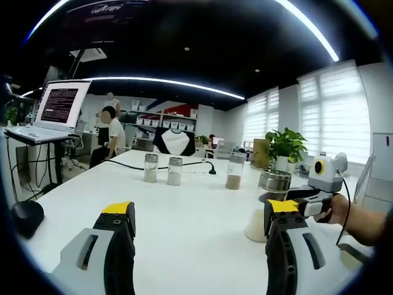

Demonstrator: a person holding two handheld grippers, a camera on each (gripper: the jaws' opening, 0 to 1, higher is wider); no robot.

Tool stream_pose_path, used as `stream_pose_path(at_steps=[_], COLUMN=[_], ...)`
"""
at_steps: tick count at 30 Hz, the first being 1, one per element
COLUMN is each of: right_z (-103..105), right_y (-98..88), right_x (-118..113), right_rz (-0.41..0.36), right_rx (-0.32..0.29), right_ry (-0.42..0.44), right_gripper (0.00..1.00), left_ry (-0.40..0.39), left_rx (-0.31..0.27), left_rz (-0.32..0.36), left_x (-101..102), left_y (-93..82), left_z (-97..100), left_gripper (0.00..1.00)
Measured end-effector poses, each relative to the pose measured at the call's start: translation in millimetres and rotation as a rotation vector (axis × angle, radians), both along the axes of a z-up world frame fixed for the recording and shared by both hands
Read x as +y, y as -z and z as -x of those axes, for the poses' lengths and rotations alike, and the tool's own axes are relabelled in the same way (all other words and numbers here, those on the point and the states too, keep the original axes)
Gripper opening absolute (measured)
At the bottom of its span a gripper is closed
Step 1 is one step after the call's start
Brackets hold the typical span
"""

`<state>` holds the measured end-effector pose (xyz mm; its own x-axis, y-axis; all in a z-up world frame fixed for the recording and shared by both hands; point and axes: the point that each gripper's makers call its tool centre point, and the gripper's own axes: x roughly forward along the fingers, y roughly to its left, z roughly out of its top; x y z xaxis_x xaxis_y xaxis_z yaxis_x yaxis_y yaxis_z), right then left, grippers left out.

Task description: Rotate the seasoning bottle until the label or dispensing opening points toward the visible target arrow and the bottle remains upright within the marked orientation range

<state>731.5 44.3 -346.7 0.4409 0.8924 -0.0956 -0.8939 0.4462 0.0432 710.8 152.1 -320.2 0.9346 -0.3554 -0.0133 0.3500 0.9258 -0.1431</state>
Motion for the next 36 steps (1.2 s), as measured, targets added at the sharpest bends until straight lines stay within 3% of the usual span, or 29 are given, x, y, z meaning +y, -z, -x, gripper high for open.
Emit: stream_pose_path(at_steps=[36], right_z=[-3.3], right_y=[1.3], right_x=[-0.1], right_rz=[0.023], right_rx=[-0.012], right_ry=[0.138], right_gripper=[0.39], left_ry=[-0.007], left_rx=[0.005], left_rz=[0.005], left_x=[1.2], left_y=[1.3], left_z=[0.1], left_gripper=[0.90])
